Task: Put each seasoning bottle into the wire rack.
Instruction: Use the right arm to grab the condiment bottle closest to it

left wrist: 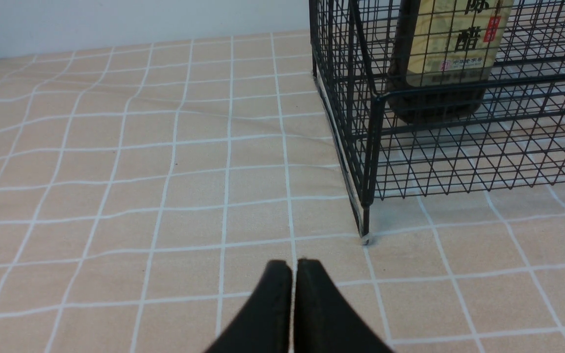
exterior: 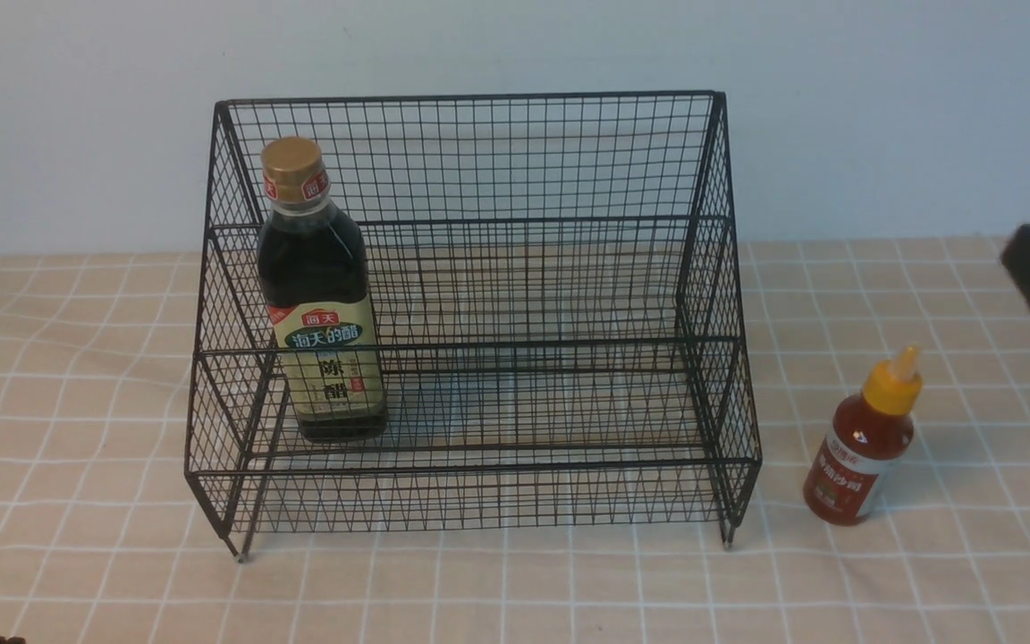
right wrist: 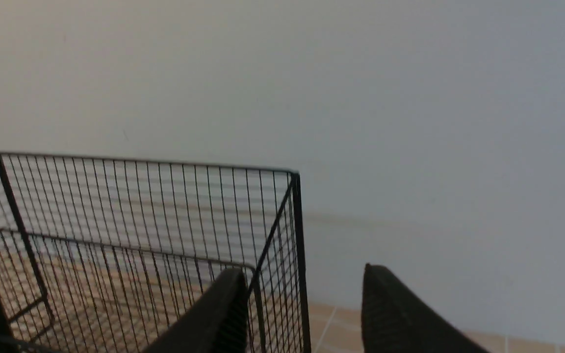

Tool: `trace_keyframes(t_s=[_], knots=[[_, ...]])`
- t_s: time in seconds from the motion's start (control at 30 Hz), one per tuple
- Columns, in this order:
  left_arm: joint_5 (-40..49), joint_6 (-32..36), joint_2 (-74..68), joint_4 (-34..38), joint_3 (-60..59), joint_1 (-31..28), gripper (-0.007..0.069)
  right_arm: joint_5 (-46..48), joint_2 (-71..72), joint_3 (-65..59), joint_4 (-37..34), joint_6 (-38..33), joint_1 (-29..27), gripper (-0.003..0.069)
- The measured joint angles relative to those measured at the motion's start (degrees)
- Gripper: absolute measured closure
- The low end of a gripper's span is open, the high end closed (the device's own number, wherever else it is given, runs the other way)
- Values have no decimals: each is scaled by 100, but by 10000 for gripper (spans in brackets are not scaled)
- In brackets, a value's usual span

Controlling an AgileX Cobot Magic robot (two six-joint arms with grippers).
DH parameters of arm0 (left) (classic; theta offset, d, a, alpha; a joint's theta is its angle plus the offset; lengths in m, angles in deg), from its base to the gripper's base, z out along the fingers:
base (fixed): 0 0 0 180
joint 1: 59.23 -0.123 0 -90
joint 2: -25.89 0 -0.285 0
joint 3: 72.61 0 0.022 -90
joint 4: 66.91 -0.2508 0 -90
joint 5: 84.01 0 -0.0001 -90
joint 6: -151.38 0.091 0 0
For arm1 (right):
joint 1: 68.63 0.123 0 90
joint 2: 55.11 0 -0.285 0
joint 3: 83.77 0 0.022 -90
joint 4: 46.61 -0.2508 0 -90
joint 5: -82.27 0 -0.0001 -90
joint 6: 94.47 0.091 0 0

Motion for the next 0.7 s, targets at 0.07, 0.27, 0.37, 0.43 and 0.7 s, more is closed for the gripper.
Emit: trace_keyframes(t_s=[0.07,0.27,0.37,0.43,0.7], knots=[[0,0,0,0,0,0,631,-11,-442,119,97,155,0,298],[0,0,0,0,0,0,631,-36,-1789,381,126,167,0,182],[0,0,0,0,0,0,631,-36,-2195,400,126,106,0,173],[0,0,0,0,0,0,631,-36,-2508,400,131,73,0,172],[0,0,0,0,0,0,631,-194,-3118,413,152,-207,-1,377]])
